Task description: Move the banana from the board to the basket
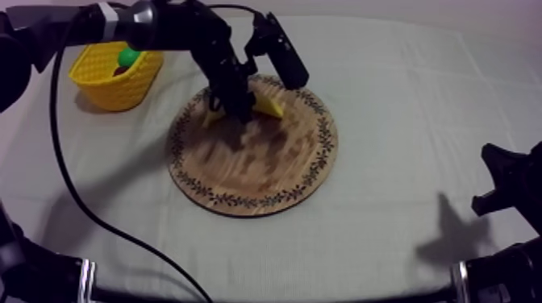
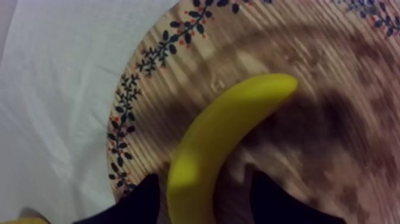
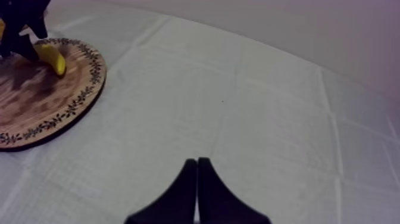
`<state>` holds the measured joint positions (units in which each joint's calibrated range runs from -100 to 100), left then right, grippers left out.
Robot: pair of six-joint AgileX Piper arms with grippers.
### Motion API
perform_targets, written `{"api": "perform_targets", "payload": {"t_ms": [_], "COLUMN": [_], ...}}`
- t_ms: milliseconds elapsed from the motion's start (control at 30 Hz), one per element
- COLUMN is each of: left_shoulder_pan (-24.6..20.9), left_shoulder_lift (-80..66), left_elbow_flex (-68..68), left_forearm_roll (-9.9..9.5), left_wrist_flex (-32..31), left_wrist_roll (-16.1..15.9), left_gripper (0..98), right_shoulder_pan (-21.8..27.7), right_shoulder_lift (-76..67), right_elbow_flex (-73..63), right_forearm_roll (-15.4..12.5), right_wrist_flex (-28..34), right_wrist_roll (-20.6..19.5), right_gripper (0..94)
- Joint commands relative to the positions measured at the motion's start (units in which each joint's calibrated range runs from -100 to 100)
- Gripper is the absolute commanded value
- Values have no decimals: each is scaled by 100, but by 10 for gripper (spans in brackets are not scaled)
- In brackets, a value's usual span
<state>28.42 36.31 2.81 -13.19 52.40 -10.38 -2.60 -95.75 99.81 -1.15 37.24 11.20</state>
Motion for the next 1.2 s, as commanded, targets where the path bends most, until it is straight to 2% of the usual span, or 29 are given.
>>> {"api": "perform_targets", "payload": {"t_ms": [0, 300, 667, 933, 1167], "left_shoulder_pan": [8, 4, -32, -62, -87], "left_shoulder_lift": [72, 289, 326, 376, 431], "left_elbow_flex": [-19, -144, -178, -131, -129], "left_forearm_roll": [-44, -205, -195, -184, -179], "left_wrist_flex": [-2, -7, -43, -47, -66], "left_wrist_roll": [51, 198, 179, 89, 52], "left_gripper": [577, 570, 496, 391, 360], "right_shoulder_pan": [0, 0, 0, 0, 0], "right_shoulder_lift": [0, 0, 0, 0, 0], "right_elbow_flex": [-3, -3, -3, -3, -3], "right_forearm_roll": [0, 0, 0, 0, 0], "right_wrist_flex": [2, 2, 2, 2, 2], "right_wrist_roll": [1, 1, 1, 1, 1], "right_gripper": [3, 3, 3, 3, 3]}}
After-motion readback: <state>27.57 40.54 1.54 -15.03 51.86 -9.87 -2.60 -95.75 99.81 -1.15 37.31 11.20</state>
